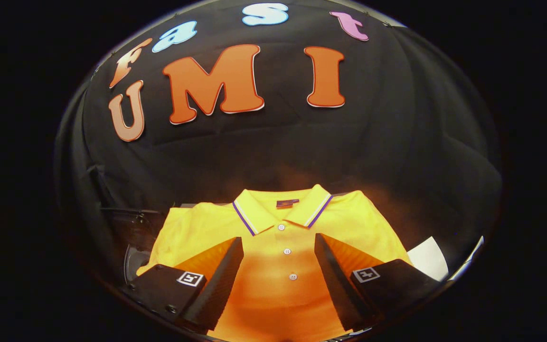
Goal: Put the clothes into the washing machine and then close the washing machine lid.
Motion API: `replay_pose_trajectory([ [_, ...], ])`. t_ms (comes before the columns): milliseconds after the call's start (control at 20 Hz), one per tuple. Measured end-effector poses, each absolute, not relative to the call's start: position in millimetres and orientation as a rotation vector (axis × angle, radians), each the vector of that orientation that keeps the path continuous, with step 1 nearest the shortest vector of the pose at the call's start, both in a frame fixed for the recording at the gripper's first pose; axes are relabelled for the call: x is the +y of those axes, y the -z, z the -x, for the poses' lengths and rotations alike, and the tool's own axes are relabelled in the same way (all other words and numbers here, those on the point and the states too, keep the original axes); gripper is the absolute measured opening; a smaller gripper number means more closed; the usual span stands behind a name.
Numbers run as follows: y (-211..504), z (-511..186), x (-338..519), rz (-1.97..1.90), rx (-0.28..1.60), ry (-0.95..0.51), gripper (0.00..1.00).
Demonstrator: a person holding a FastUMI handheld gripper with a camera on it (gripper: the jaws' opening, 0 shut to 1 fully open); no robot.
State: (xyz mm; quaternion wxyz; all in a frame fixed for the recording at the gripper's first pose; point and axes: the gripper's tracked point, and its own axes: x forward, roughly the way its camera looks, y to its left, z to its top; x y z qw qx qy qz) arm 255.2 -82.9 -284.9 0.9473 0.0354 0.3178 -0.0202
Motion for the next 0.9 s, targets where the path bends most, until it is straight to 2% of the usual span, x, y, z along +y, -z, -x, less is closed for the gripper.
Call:
replay_pose_trajectory([
  [450, 324.1, -252.9, -87.2, -0.081, 0.834, 0.059, 0.99],
  [750, 323.6, -251.4, -84.7, -0.027, 0.873, 0.030, 0.98],
  [900, 324.6, -251.8, -82.5, -0.028, 0.873, 0.012, 0.83],
])
